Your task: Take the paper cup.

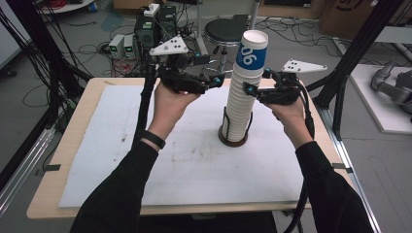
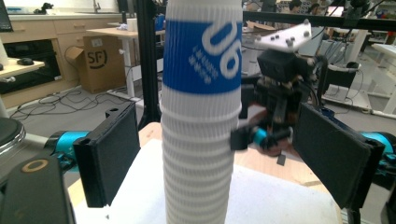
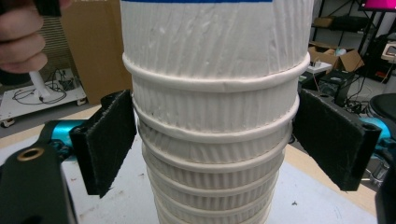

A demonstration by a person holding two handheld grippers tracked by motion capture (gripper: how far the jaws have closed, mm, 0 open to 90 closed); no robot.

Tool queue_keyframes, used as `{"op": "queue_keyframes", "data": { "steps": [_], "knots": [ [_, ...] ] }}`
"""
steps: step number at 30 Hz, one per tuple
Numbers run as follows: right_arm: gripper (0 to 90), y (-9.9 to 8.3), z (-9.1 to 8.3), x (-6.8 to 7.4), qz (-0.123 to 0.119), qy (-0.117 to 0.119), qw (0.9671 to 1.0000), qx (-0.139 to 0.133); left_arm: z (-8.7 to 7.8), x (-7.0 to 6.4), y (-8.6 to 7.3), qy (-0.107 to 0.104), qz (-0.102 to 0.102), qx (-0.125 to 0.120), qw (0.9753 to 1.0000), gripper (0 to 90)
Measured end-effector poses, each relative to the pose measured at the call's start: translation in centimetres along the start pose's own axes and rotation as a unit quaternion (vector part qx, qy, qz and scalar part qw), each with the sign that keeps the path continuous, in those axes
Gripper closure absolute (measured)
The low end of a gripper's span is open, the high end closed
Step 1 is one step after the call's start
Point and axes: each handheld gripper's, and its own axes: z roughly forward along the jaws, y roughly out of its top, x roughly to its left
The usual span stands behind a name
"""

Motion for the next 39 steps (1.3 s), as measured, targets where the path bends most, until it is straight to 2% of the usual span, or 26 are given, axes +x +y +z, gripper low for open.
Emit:
{"op": "queue_keyframes", "data": {
  "steps": [6, 7, 8, 9, 13, 16, 23, 28, 30, 32, 39],
  "knots": [
    [14.5, 0.0, 0.0, 0.0, -0.001, 0.000, 1.0000, 0.001, 1.9, 0.3, 1.8, -0.008, -0.004, -0.003, 1.0000, 14.9],
    [14.5, 0.0, 0.0, 0.0, 0.000, 0.000, 1.0000, 0.000, 2.7, 0.4, 2.4, -0.011, -0.008, -0.001, 0.9999, 15.0],
    [14.5, 0.0, 0.0, 0.0, 0.000, 0.000, 1.0000, 0.000, 2.7, 0.4, 2.4, -0.011, -0.008, -0.001, 0.9999, 14.9],
    [14.5, 0.0, 0.0, 0.0, 0.000, 0.001, 1.0000, 0.000, 3.6, 0.5, 3.0, -0.012, -0.009, 0.001, 0.9999, 15.0],
    [14.5, 0.0, 0.0, 0.0, 0.001, 0.001, 1.0000, -0.001, 4.7, 0.8, 3.6, -0.012, -0.012, -0.002, 0.9998, 14.9],
    [14.5, 0.0, 0.0, 0.0, 0.002, 0.002, 1.0000, -0.001, 6.0, 1.1, 4.5, -0.023, -0.020, -0.009, 0.9995, 14.9],
    [14.5, 0.0, 0.0, 0.0, -0.001, 0.001, 1.0000, 0.000, 7.6, 1.3, 5.5, -0.030, -0.022, -0.015, 0.9992, 15.3],
    [14.5, 0.0, 0.0, 0.0, -0.001, 0.002, 1.0000, 0.000, 8.5, 1.4, 5.8, -0.033, -0.018, -0.010, 0.9992, 18.6],
    [14.5, 0.0, -0.1, 0.0, -0.003, 0.002, 1.0000, 0.001, 9.1, 1.3, 5.8, -0.033, -0.013, -0.001, 0.9994, 22.3],
    [14.5, 0.0, -0.1, 0.0, -0.001, 0.001, 1.0000, 0.002, 9.1, 1.2, 5.8, -0.033, -0.007, -0.003, 0.9994, 29.1],
    [14.5, 0.0, -0.1, 0.0, -0.001, 0.001, 1.0000, 0.003, 9.1, 1.3, 5.9, -0.033, -0.008, -0.004, 0.9994, 30.2]
  ]
}}
